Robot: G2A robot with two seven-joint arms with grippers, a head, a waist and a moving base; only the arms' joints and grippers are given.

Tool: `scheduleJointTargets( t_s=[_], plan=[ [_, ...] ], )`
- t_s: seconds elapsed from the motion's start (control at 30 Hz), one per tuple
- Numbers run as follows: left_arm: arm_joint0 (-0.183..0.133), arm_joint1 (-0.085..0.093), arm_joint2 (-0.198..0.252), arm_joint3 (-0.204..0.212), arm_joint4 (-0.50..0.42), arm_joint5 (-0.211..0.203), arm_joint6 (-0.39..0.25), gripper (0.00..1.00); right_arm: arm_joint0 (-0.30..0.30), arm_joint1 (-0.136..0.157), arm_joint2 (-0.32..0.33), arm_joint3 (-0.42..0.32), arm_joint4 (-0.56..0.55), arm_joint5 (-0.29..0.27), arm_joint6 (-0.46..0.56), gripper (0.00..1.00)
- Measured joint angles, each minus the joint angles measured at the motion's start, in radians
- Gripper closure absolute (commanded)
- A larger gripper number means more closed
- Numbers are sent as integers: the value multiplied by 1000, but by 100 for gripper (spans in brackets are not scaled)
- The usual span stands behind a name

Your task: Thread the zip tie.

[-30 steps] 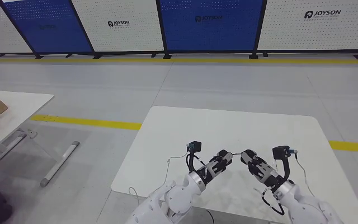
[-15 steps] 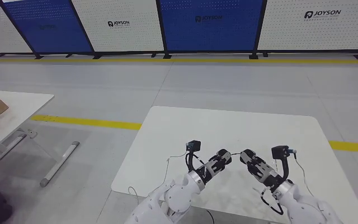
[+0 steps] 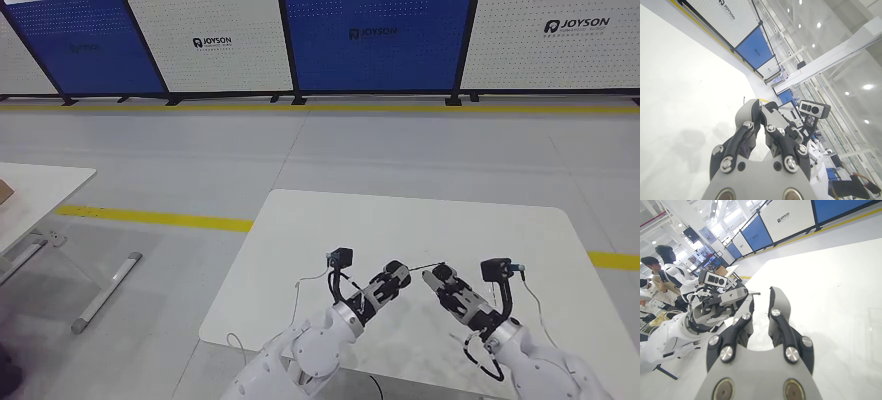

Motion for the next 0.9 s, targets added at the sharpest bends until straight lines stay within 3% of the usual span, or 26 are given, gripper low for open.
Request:
scheduleJointTargets(
  t_s=[0.2,0.4,0.67,0.8,0.9],
  plan=[
    [4,-6,-11,-2,-65,-28,51,100,-3,2,3,7,-29,3,10,0],
    [10,-9,-28,-10,-177,-47,38,100,5,4,3,18,-138,99,18,0],
    [10,-9,-26,-11,-174,-46,36,100,4,3,0,20,-115,80,9,0],
    [14,-10,-24,-17,-192,-53,22,100,17,6,-16,27,-170,15,32,0],
    [16,-10,-30,-21,-195,-49,33,100,25,5,-17,30,-210,51,14,0]
  ],
)
